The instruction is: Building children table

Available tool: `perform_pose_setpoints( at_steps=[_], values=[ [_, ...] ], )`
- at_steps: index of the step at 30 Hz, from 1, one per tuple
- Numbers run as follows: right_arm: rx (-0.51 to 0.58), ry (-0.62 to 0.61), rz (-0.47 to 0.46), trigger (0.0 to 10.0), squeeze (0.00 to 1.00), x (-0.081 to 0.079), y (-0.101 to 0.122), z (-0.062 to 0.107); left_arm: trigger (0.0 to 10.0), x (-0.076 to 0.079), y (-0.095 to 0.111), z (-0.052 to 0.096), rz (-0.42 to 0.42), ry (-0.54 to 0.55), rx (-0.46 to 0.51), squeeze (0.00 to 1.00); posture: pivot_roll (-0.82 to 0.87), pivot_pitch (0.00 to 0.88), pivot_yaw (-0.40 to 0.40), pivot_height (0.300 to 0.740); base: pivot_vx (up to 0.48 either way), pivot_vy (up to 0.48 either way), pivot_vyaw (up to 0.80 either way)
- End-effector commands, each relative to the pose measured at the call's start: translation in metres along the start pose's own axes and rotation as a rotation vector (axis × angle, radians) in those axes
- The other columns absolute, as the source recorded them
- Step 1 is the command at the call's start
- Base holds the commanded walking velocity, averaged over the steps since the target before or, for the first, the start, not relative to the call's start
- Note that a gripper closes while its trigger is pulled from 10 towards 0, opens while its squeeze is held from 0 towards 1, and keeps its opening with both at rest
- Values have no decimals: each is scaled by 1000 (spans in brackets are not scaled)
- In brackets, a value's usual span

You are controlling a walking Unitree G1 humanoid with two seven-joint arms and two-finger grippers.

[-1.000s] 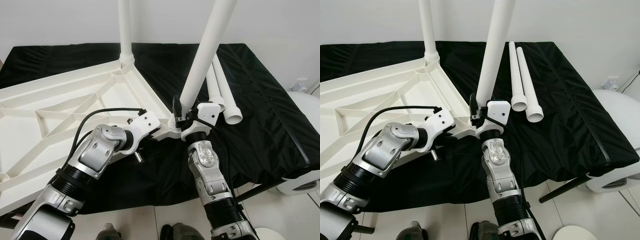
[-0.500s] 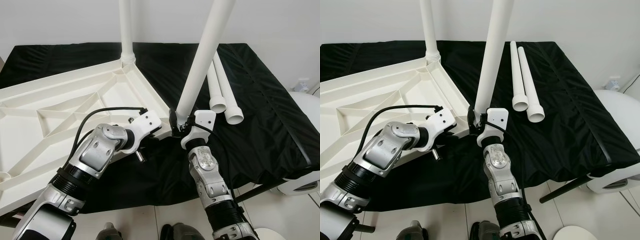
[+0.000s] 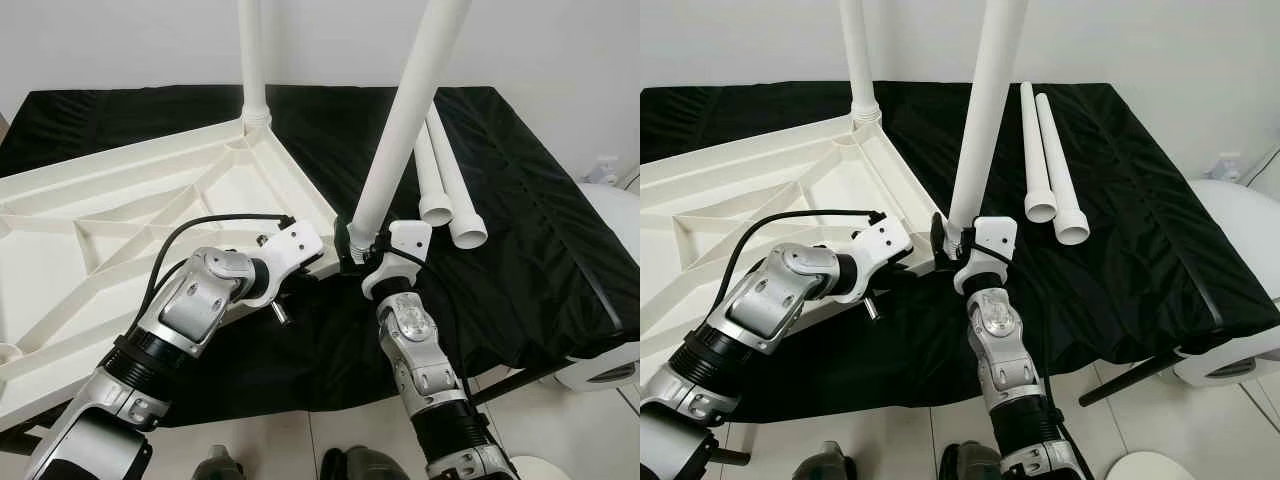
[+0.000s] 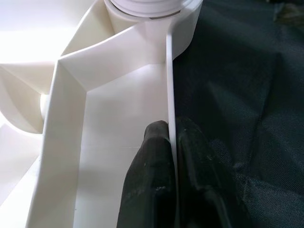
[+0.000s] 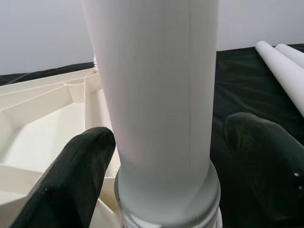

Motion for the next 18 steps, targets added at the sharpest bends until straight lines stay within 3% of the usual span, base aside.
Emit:
perform_pose_setpoints(
  at_steps=[1, 18],
  values=[
    [-20, 10, -10, 10000, 0, 4, -4, 1, 10000, -10, 23, 6, -69, 51, 69, 0, 21, 38, -50, 740, 0, 0, 0],
    [-24, 149, 21, 10000, 0, 14, 5, -3, 10000, -7, 23, 5, -70, 41, 69, 0, 16, 40, -48, 740, 0, 0, 0]
  ],
)
Point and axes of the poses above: a point about 5 cm out from each wrist's last joint towards the gripper, its own z axis pointing back from the gripper into the wrist, its own y axis along the axis of the wrist's last joint, x = y × z, the point moved 6 cm from there along -z, pointing out of the wrist towards the gripper, and after that the axes turned 7 degrees about -z, right-handed, at the moved point
